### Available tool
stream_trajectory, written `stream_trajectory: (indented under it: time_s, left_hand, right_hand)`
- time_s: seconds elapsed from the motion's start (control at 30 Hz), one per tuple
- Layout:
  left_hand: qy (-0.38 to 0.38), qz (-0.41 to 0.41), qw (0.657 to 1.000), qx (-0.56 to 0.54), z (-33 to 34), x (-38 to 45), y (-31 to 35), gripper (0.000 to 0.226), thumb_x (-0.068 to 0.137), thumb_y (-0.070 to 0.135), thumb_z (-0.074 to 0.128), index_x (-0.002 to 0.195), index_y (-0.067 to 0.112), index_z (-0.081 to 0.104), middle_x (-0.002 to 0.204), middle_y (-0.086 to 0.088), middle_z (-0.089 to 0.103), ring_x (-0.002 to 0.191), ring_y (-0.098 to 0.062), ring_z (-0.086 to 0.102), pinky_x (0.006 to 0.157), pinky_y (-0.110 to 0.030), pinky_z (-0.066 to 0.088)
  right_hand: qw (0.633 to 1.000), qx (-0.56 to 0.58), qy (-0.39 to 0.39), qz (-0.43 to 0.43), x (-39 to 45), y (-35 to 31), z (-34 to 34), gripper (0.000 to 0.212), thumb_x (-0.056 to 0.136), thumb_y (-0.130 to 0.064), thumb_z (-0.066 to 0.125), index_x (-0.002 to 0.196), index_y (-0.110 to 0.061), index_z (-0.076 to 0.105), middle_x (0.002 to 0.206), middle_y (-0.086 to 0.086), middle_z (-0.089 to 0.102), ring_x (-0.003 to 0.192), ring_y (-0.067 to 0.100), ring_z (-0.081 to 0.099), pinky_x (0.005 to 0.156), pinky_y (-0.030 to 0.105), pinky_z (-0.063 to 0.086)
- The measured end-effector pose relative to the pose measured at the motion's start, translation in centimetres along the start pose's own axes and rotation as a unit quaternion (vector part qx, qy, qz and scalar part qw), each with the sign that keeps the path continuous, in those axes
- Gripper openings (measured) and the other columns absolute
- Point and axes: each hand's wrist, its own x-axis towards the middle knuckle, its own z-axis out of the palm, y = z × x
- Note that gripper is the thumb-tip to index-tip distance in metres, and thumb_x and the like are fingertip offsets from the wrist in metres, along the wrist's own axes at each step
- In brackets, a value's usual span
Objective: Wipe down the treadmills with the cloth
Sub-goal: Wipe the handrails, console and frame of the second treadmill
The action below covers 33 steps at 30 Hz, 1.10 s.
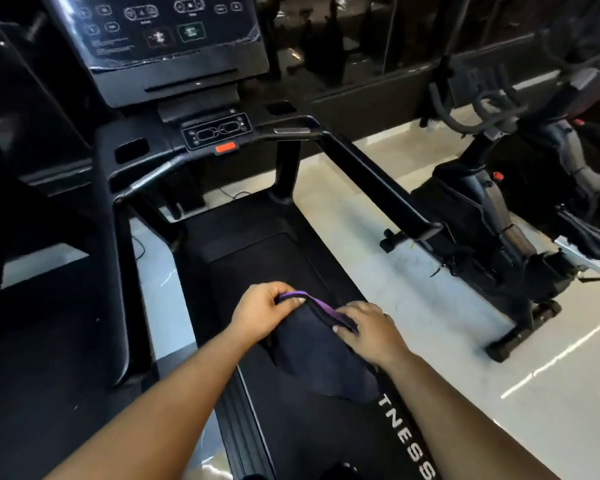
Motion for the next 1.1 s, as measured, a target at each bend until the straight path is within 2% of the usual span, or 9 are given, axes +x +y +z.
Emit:
stream_trajectory:
  time_s: [0.1, 0.23, 0.4, 0.53, 0.7, 0.8, 0.9, 1.0, 1.1]
  left_hand:
    - [0.036, -0.033, 0.996, 0.073, -2.5, -1.1, 1.7, 0.029, 0.084, 0.059, 0.069, 0.072, 0.032, 0.066, 0.067, 0.014, 0.066, 0.068, -0.005, 0.063, 0.062, -0.03, 0.051]
    - [0.098, -0.105, 0.977, 0.158, -6.2, -2.1, 1.6, 0.051, 0.083, 0.071, 0.063, 0.067, 0.023, 0.057, 0.061, 0.006, 0.059, 0.061, -0.012, 0.059, 0.055, -0.033, 0.046]
    - [0.142, -0.231, 0.954, 0.126, -8.2, -2.9, -1.0, 0.07, 0.082, 0.077, 0.059, 0.066, 0.009, 0.052, 0.055, -0.004, 0.057, 0.058, -0.019, 0.057, 0.049, -0.033, 0.038]
    - [0.156, -0.243, 0.955, -0.062, -6.9, -2.6, -3.0, 0.052, 0.092, 0.053, 0.066, 0.061, 0.012, 0.054, 0.052, 0.001, 0.055, 0.051, -0.011, 0.051, 0.052, -0.033, 0.036]
    - [0.079, -0.197, 0.955, -0.208, -3.6, -3.4, -2.3, 0.022, 0.092, 0.015, 0.071, 0.072, 0.014, 0.06, 0.061, 0.008, 0.049, 0.059, -0.007, 0.041, 0.059, -0.032, 0.035]
    - [0.076, -0.196, 0.953, -0.219, -2.2, -4.0, -1.6, 0.014, 0.087, 0.017, 0.07, 0.075, 0.015, 0.061, 0.065, 0.002, 0.054, 0.062, -0.008, 0.043, 0.06, -0.037, 0.04]
    - [0.105, -0.222, 0.944, -0.218, -1.7, -4.5, -1.5, 0.014, 0.077, 0.029, 0.065, 0.084, 0.017, 0.068, 0.076, -0.004, 0.07, 0.067, -0.011, 0.055, 0.073, -0.047, 0.052]
    - [0.151, -0.238, 0.937, -0.205, -1.7, -5.2, -0.5, 0.013, 0.077, 0.027, 0.066, 0.087, 0.02, 0.07, 0.08, 0.001, 0.073, 0.077, -0.018, 0.068, 0.078, -0.047, 0.055]
    - [0.206, -0.254, 0.924, -0.197, -1.5, -5.6, 1.1, 0.016, 0.078, 0.026, 0.07, 0.094, 0.025, 0.073, 0.082, 0.006, 0.074, 0.083, -0.017, 0.07, 0.078, -0.042, 0.057]
  right_hand:
    - [0.999, -0.046, -0.016, 0.014, 0.0, -1.1, -3.3, 0.031, 0.094, -0.052, 0.048, 0.115, -0.032, 0.059, 0.11, -0.006, 0.069, 0.105, 0.025, 0.065, 0.08, 0.036, 0.052]
    - [0.993, -0.066, -0.033, 0.095, 0.5, -1.7, -6.1, 0.02, 0.095, -0.042, 0.053, 0.107, -0.027, 0.061, 0.103, 0.002, 0.071, 0.097, 0.03, 0.067, 0.073, 0.034, 0.048]
    - [0.989, 0.081, -0.039, 0.116, 2.4, -4.2, -6.9, 0.02, 0.099, -0.035, 0.058, 0.091, -0.018, 0.067, 0.087, 0.005, 0.07, 0.082, 0.029, 0.066, 0.07, 0.037, 0.055]
    - [0.945, 0.274, -0.052, 0.169, 3.3, -8.7, -6.2, 0.014, 0.099, -0.027, 0.06, 0.097, -0.014, 0.066, 0.094, 0.015, 0.069, 0.077, 0.031, 0.072, 0.051, 0.043, 0.062]
    - [0.953, 0.266, -0.07, 0.126, 4.5, -14.0, -5.3, 0.008, 0.094, -0.021, 0.069, 0.093, -0.018, 0.061, 0.095, 0.009, 0.068, 0.083, 0.021, 0.072, 0.053, 0.04, 0.062]
    - [0.961, 0.245, -0.082, 0.099, 4.8, -15.8, -4.2, 0.014, 0.087, -0.037, 0.07, 0.081, -0.026, 0.063, 0.088, 0.003, 0.07, 0.082, 0.022, 0.072, 0.064, 0.049, 0.064]
    - [0.966, 0.222, -0.1, 0.082, 5.9, -15.0, -2.6, 0.03, 0.075, -0.06, 0.056, 0.077, -0.031, 0.062, 0.079, 0.0, 0.07, 0.08, 0.025, 0.07, 0.071, 0.053, 0.061]
    - [0.955, 0.262, -0.095, 0.105, 5.4, -16.8, -4.4, 0.029, 0.093, -0.041, 0.056, 0.078, -0.02, 0.067, 0.086, 0.006, 0.07, 0.081, 0.028, 0.07, 0.064, 0.051, 0.063]
    - [0.924, 0.34, -0.115, 0.13, 5.5, -16.7, -4.2, 0.025, 0.101, -0.028, 0.056, 0.085, -0.014, 0.071, 0.087, 0.007, 0.071, 0.08, 0.023, 0.069, 0.056, 0.037, 0.061]
